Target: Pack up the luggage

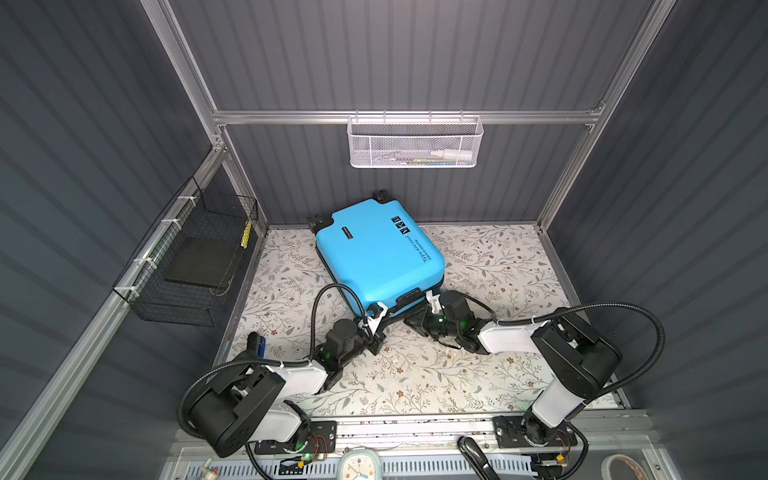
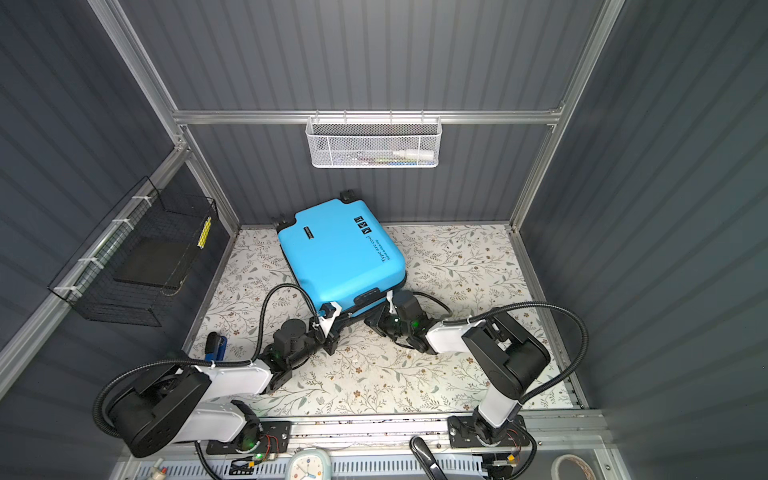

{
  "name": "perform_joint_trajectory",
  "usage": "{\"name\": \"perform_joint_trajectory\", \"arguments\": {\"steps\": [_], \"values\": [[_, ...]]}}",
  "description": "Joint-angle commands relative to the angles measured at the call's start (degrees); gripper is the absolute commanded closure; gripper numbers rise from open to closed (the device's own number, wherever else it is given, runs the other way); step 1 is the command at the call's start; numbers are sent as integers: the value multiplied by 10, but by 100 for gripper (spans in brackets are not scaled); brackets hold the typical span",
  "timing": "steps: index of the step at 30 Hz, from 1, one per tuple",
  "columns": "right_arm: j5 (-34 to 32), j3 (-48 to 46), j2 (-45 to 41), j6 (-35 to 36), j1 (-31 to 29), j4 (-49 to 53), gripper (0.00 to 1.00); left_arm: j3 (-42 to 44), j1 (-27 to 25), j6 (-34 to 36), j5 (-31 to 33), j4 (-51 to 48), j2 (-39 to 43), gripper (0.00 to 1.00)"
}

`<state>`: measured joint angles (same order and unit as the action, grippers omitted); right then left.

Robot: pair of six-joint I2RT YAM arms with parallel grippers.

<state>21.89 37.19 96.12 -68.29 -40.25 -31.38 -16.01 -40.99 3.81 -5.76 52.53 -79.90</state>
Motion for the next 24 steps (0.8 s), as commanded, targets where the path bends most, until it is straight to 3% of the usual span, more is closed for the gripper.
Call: {"name": "perform_joint_trajectory", "arguments": {"steps": [1, 7, 10, 12, 18, 24], "values": [[14, 14, 7, 16, -2, -1, 100, -40, -19, 27, -70, 113, -3, 100], [36, -16, -22, 17, 51, 9, 100, -28, -19, 28, -47, 84, 28, 100], [66, -56, -59, 21, 125, 5, 72, -13, -19, 26, -36, 74, 47, 100], [86, -70, -92, 35, 173, 23, 62, -7, -19, 26, -29, 65, 57, 100], [98, -19, -188, 123, 285, 170, 47, -2, -19, 21, -29, 57, 59, 100], [158, 130, -109, 152, 344, 194, 38, 2, -18, 12, -32, 55, 56, 100]]}}
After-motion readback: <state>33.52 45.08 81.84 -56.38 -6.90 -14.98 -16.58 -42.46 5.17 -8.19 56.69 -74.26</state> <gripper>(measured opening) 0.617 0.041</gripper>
